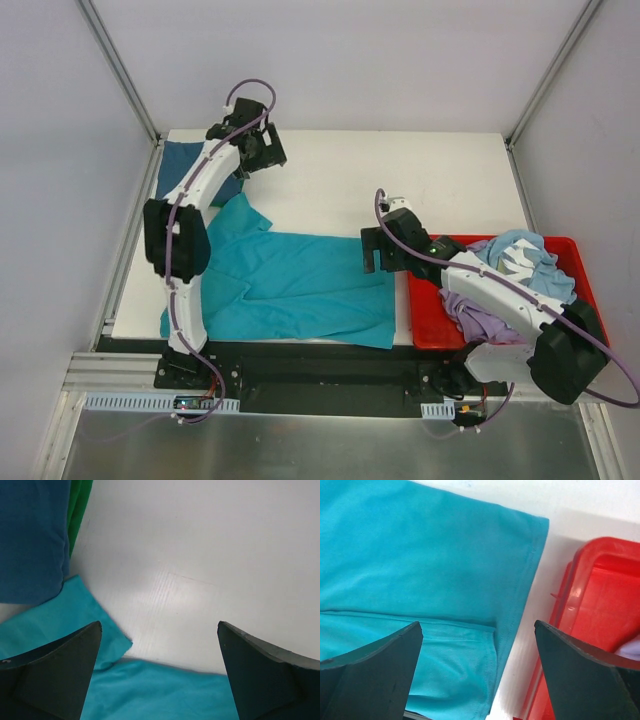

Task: Fold and stack the t-shirts
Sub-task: Grap the side of the flattened tshirt furthest away from the robot with both arms

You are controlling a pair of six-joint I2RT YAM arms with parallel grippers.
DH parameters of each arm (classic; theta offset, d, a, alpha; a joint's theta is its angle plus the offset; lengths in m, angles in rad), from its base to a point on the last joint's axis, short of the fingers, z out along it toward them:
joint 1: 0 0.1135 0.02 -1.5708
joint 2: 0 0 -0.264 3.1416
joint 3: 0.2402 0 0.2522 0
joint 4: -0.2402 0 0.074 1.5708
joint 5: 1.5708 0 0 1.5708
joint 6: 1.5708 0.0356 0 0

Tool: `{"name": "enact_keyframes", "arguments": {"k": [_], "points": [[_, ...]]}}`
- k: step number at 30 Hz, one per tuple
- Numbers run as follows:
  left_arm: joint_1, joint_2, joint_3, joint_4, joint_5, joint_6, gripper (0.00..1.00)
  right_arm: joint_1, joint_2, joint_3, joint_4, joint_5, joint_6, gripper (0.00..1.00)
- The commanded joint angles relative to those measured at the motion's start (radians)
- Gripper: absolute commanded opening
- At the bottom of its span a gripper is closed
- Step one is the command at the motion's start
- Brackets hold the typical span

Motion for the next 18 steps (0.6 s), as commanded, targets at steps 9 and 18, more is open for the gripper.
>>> {"name": "enact_keyframes", "arguments": {"k": [9, 18], "points": [[-0.009, 0.284, 0.207, -0.242, -0.243, 0.04, 0.99, -0.073, 0.044, -0.035, 0.001, -0.068, -0.029, 0.96], [-0.009, 0.385, 0.225, -0.241, -0.259, -0.018, 0.95, -0.09, 0.055, -0.046, 0.007, -0.085, -0.024, 0.96]]}}
